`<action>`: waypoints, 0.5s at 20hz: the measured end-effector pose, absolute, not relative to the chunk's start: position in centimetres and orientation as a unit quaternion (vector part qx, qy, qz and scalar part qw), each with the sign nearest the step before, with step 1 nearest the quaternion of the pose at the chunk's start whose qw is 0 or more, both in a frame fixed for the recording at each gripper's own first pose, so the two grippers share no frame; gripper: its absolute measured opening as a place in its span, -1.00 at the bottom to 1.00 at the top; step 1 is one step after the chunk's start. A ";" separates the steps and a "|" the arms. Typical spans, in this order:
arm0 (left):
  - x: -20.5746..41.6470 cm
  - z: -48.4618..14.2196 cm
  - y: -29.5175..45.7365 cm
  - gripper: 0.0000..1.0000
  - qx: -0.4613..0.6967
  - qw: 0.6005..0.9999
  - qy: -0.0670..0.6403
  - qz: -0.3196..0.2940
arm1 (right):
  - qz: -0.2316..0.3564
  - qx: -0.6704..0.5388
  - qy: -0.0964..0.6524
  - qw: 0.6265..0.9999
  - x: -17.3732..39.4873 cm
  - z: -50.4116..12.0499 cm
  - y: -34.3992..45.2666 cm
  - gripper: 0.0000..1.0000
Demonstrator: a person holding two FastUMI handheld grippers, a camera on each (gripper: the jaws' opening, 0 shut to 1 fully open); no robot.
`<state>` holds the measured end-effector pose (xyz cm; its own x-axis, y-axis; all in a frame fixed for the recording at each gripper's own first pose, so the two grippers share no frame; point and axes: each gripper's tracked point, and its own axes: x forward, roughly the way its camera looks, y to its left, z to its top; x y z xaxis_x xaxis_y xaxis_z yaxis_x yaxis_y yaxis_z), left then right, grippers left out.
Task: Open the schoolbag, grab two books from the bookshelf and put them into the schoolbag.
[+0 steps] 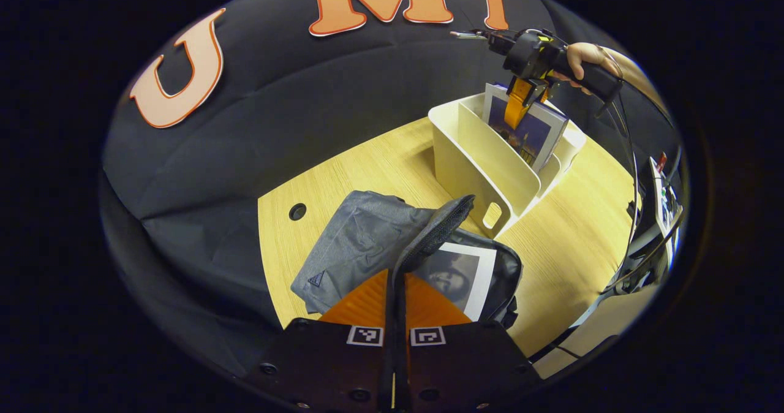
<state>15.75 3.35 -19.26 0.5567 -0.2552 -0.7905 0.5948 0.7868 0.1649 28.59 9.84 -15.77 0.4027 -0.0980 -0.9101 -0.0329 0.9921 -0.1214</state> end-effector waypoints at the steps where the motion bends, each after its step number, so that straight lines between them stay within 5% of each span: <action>1: 15.8 -19.2 3.5 -0.96 0.212 0.856 0.400 -0.250 | -0.021 -0.056 0.541 0.839 28.6 -15.3 10.0 -0.39; 10: 15.9 -19.1 3.0 -0.96 0.210 0.851 0.391 -0.280 | -0.051 -0.006 0.477 0.877 25.9 -7.5 9.6 -0.40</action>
